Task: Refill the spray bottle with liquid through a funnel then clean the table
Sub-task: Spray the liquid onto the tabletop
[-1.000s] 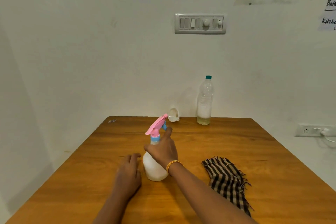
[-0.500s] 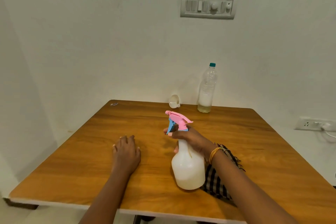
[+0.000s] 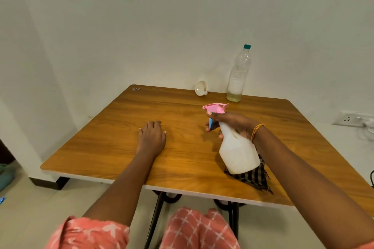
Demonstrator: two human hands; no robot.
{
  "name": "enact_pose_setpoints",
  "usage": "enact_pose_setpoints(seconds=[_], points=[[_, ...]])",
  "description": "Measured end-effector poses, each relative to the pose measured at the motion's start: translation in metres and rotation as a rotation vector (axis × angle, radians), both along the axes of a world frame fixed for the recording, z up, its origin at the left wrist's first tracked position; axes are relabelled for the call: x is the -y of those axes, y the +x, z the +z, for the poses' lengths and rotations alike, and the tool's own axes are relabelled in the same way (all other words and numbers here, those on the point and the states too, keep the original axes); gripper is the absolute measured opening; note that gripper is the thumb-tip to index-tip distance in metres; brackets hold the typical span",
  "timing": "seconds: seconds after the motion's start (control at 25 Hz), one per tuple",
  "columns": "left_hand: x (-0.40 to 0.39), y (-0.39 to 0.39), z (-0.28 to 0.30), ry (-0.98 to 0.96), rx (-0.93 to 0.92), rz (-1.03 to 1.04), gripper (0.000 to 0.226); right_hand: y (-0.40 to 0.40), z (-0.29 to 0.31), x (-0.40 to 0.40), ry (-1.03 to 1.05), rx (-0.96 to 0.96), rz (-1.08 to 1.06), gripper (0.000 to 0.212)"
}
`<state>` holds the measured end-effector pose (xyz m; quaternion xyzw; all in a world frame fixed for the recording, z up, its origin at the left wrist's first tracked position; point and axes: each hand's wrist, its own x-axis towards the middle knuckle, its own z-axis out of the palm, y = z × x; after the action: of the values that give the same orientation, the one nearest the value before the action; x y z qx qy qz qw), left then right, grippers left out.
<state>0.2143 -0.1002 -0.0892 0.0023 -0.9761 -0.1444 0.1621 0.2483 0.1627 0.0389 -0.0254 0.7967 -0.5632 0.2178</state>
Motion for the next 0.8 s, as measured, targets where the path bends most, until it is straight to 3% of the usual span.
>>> enact_pose_setpoints(seconds=[0.12, 0.4, 0.56, 0.8], points=[[-0.002, 0.003, 0.002, -0.009, -0.013, -0.021, 0.044, -0.004, -0.003, -0.001, 0.027, 0.016, -0.006, 0.055], [-0.002, 0.007, 0.002, 0.001, -0.021, -0.039, 0.043, 0.001, -0.008, 0.007, 0.030, 0.051, -0.112, 0.035], [-0.001, 0.006, 0.000, 0.007, -0.015, -0.036, 0.044, 0.004, -0.003, -0.001, -0.070, 0.017, -0.112, 0.043], [0.000, 0.007, -0.001, 0.009, -0.015, -0.035, 0.043, 0.004, -0.011, -0.019, -0.059, 0.051, -0.231, 0.043]])
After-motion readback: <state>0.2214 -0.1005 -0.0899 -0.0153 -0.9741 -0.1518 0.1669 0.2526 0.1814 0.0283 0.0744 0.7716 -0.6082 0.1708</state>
